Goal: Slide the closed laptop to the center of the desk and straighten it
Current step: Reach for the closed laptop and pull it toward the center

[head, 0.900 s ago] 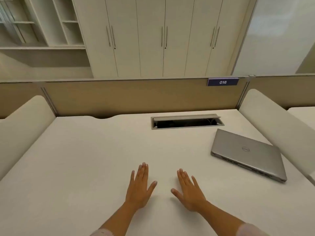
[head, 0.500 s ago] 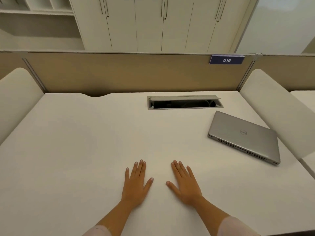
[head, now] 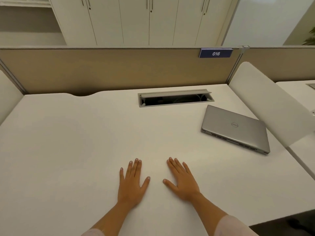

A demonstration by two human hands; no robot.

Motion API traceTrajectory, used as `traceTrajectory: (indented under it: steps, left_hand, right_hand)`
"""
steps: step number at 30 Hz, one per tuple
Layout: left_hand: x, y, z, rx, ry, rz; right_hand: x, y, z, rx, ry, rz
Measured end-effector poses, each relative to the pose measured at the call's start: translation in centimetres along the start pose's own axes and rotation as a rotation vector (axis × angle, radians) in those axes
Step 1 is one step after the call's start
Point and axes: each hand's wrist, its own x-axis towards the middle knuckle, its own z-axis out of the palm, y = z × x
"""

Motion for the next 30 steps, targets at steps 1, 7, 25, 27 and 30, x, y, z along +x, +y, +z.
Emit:
traceTrajectory:
  steps: [1,7,25,27,30]
  left_hand:
    - [0.0,0.0,0.1,0.001,0.002,0.001]
    - [0.3,0.1,-0.1,-0.018,0.0,0.018]
    - [8.3,9.7,-0.9,-0.19,-0.159,0.179]
    - [9.3,11.6,-0.6,-0.215,-0.168,0.175]
    - [10.8,14.2,-0.1,-0.237,-0.177,0.172]
  right_hand:
    - [0.1,0.0,0.0,0.004,0.002,0.007]
    - [0.1,-0.1,0.0,0.026,0.023,0.032]
    - [-1.4,9.8,-5.4,0.162,0.151,0.323]
    - [-2.1,12.0,-5.8,0.147,0.144,0.367]
    - [-2.6,15.4,-6.7,0.13,0.162,0.429]
